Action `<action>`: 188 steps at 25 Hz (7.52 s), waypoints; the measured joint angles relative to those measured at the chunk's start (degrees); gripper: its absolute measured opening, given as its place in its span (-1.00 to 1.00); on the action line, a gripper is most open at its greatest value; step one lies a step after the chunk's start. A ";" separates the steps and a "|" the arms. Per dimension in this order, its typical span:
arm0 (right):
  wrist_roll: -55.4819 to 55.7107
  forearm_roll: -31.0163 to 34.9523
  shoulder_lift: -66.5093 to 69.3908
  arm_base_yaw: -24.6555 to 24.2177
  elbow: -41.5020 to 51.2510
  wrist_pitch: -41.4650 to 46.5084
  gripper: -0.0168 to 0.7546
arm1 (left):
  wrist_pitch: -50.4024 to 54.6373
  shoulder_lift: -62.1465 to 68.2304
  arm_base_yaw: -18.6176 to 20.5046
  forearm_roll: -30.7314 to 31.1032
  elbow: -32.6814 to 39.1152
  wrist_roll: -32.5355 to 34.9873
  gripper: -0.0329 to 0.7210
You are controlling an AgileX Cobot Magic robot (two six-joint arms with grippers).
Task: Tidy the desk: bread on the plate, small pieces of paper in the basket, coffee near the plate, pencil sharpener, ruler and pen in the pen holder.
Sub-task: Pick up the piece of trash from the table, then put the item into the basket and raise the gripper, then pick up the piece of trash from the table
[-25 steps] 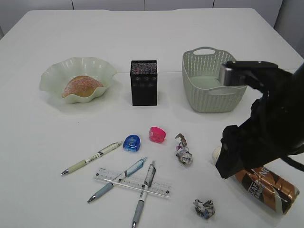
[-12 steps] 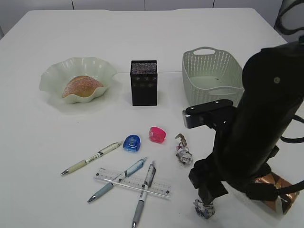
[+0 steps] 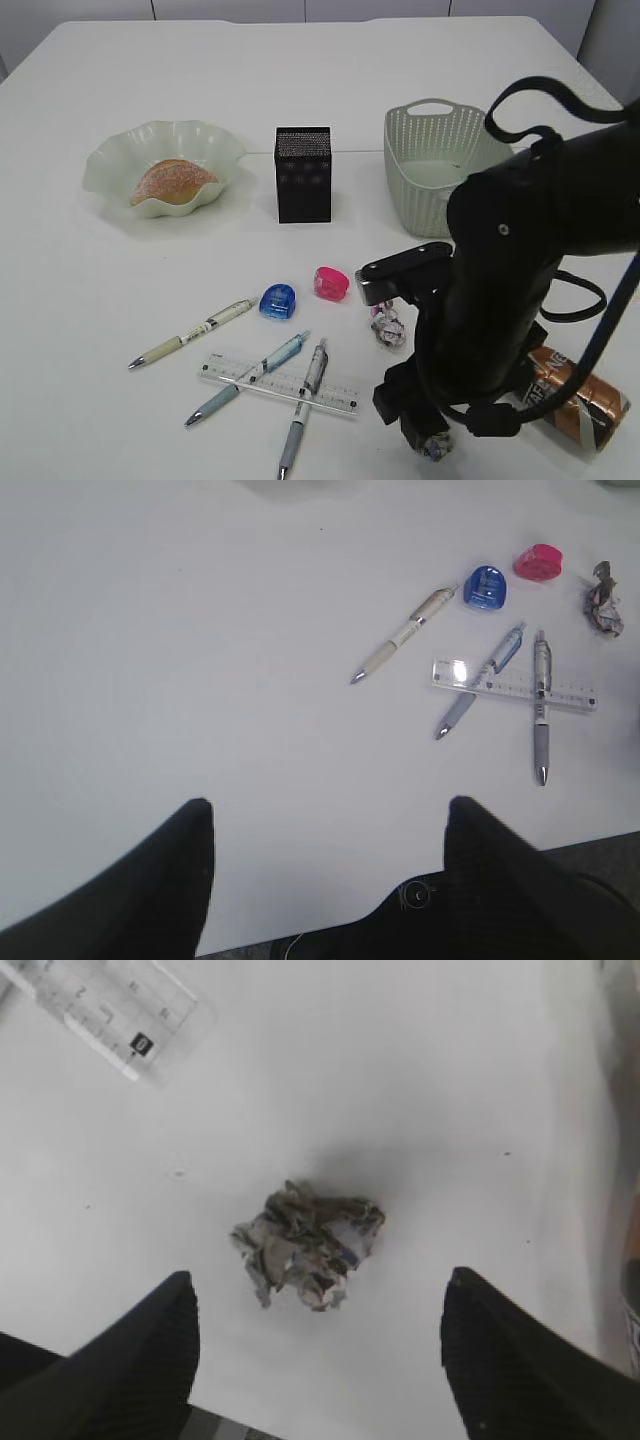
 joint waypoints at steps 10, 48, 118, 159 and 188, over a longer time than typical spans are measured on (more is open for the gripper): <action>0.04 -0.38 4.35 0.00 0.00 -3.74 0.47 | 0.00 0.00 0.00 0.00 0.00 0.00 0.47; 0.13 -0.03 8.42 0.00 -0.13 -5.45 0.11 | 0.00 0.00 0.00 0.42 0.00 0.00 0.42; 10.26 -19.00 21.23 -20.43 -53.72 -0.45 -0.81 | 0.00 0.00 0.00 2.25 0.00 0.00 0.36; 0.10 -2.94 17.37 -18.93 -62.52 23.63 0.54 | 0.00 0.00 0.00 2.25 0.00 -0.13 0.36; -0.40 -4.68 12.93 -5.71 -40.76 23.32 0.54 | 0.00 0.00 0.00 -0.40 0.00 -0.13 0.36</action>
